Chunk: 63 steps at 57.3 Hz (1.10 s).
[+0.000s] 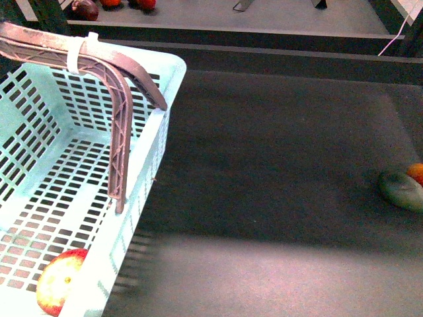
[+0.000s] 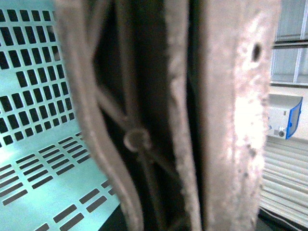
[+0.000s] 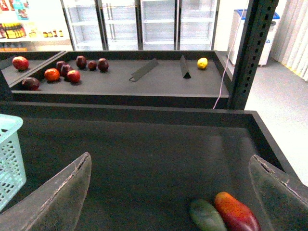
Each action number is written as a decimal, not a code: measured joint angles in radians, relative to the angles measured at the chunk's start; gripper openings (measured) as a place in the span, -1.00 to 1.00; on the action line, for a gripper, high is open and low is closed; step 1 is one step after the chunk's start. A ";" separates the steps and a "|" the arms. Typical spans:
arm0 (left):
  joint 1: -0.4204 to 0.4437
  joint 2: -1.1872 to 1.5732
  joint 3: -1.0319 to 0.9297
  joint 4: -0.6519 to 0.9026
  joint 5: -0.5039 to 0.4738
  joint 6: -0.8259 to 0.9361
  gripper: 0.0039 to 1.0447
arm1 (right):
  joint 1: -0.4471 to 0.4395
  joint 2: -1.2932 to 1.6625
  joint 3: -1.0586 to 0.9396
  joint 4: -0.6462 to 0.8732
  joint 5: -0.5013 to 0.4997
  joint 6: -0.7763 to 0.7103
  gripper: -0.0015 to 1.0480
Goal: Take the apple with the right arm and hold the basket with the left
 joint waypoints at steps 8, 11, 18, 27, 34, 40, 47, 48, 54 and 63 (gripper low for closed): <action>0.031 0.018 -0.011 0.047 -0.032 -0.061 -0.72 | 0.000 0.000 0.000 0.000 0.000 0.000 0.83; 0.042 0.029 -0.011 0.066 -0.046 -0.082 -0.72 | 0.000 0.000 0.000 0.000 0.000 0.000 0.83; 0.048 0.062 -0.011 0.084 -0.061 -0.107 -0.72 | 0.000 0.000 0.000 0.000 0.000 0.000 0.83; 0.047 0.096 -0.023 0.093 -0.045 -0.122 -0.72 | 0.000 0.000 0.000 0.000 0.000 0.000 0.83; 0.047 0.114 -0.043 0.093 -0.024 -0.122 -0.72 | 0.000 0.000 0.000 0.000 0.000 0.000 0.83; 0.047 0.128 -0.049 0.088 -0.010 -0.113 -0.72 | 0.000 0.000 0.000 0.000 0.000 0.000 0.83; 0.044 0.137 -0.049 0.083 -0.003 -0.091 -0.72 | 0.000 0.000 0.000 0.000 0.000 0.000 0.83; 0.043 0.138 -0.050 0.083 -0.002 -0.089 -0.72 | 0.000 0.000 0.000 0.000 0.000 0.000 0.83; 0.042 0.142 -0.053 0.086 0.010 -0.081 -0.72 | 0.000 0.000 0.000 0.000 0.000 0.000 0.83; 0.042 0.142 -0.062 0.086 0.019 -0.071 -0.49 | 0.000 0.000 0.000 0.000 0.000 0.000 0.83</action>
